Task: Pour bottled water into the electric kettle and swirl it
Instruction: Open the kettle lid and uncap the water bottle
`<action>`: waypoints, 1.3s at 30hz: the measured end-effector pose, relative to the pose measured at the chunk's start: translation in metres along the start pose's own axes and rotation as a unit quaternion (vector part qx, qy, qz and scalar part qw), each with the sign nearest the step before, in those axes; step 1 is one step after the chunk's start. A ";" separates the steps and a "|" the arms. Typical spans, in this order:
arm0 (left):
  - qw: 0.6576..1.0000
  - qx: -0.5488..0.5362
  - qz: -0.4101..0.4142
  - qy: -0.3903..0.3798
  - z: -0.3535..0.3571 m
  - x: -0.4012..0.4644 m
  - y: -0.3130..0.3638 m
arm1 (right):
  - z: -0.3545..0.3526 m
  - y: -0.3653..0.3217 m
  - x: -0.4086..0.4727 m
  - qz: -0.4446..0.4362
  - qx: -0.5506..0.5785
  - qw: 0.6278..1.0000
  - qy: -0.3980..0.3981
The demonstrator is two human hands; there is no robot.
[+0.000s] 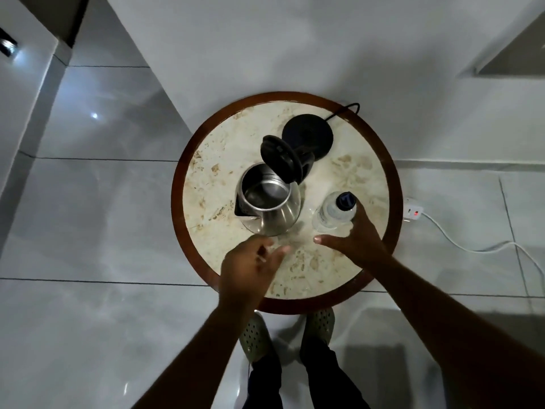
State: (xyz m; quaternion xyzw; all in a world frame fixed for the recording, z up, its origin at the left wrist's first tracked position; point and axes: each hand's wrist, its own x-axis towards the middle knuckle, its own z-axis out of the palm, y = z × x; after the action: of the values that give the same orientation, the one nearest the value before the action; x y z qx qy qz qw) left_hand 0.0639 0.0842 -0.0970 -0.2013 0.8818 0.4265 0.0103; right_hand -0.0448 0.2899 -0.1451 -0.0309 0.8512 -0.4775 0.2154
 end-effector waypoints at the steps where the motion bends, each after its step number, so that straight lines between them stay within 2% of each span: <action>1: 0.996 0.035 0.085 -0.011 0.001 0.007 0.019 | 0.007 -0.002 0.001 -0.020 0.018 0.999 0.033; 3: 0.963 0.103 0.246 -0.026 0.004 0.031 0.055 | 0.017 -0.004 0.008 -0.031 0.048 0.995 0.085; 4: 0.944 0.135 0.297 -0.044 0.006 0.047 0.073 | 0.018 -0.003 0.012 -0.032 0.053 0.993 0.103; 6: 0.900 0.234 0.356 -0.090 0.009 0.077 0.097 | 0.022 -0.003 0.019 -0.035 0.043 0.992 0.114; 9: 0.796 0.386 0.418 -0.206 0.012 0.108 0.110 | 0.023 -0.001 0.023 -0.041 0.048 0.991 0.119; 10: 0.775 0.409 0.427 -0.223 0.011 0.114 0.110 | 0.023 0.000 0.023 -0.040 0.052 0.991 0.115; 12: 0.769 0.409 0.439 -0.221 0.010 0.118 0.105 | 0.022 0.000 0.022 -0.037 0.053 0.992 0.107; 16: 0.789 0.371 0.427 -0.239 0.020 0.113 0.101 | 0.023 0.000 0.022 -0.031 0.041 0.992 0.118; 19: 0.798 0.369 0.425 -0.215 0.023 0.105 0.098 | 0.027 0.001 0.021 -0.027 0.041 0.990 0.130; 21: 0.789 0.388 0.430 -0.205 0.021 0.100 0.096 | 0.030 0.001 0.021 -0.020 0.041 0.989 0.138; 23: 0.762 0.414 0.452 -0.209 0.016 0.098 0.098 | 0.032 0.001 0.022 -0.017 0.030 0.989 0.142; 27: 0.643 0.502 0.528 -0.235 0.008 0.110 0.105 | 0.034 0.002 0.021 -0.051 0.007 0.991 0.121; 28: 0.631 0.515 0.528 -0.239 0.006 0.111 0.107 | 0.036 0.004 0.019 -0.055 0.004 0.992 0.115; 29: 0.635 0.526 0.512 -0.239 0.007 0.111 0.109 | 0.039 0.005 0.018 -0.056 -0.002 0.992 0.113; 30: 0.654 0.534 0.482 -0.235 0.010 0.109 0.110 | 0.041 0.006 0.016 -0.058 -0.005 0.992 0.115; 33: 0.758 0.513 0.344 -0.208 0.025 0.090 0.115 | 0.044 0.009 0.013 -0.060 0.008 0.990 0.125; 35: 0.807 0.484 0.282 -0.186 0.029 0.082 0.118 | 0.045 0.009 0.011 -0.075 0.010 0.989 0.124; 37: 0.833 0.448 0.287 -0.154 0.024 0.079 0.115 | 0.046 0.007 0.011 -0.085 0.008 0.988 0.126; 39: 0.827 0.403 0.348 -0.179 0.014 0.076 0.113 | 0.046 0.003 0.012 -0.082 0.008 0.988 0.131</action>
State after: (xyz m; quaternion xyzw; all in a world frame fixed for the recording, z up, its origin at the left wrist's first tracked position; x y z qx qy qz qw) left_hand -0.0492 0.1313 -0.0358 0.2209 0.9695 0.0373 0.0992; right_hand -0.0367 0.2519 -0.1723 -0.0358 0.8626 -0.5007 0.0628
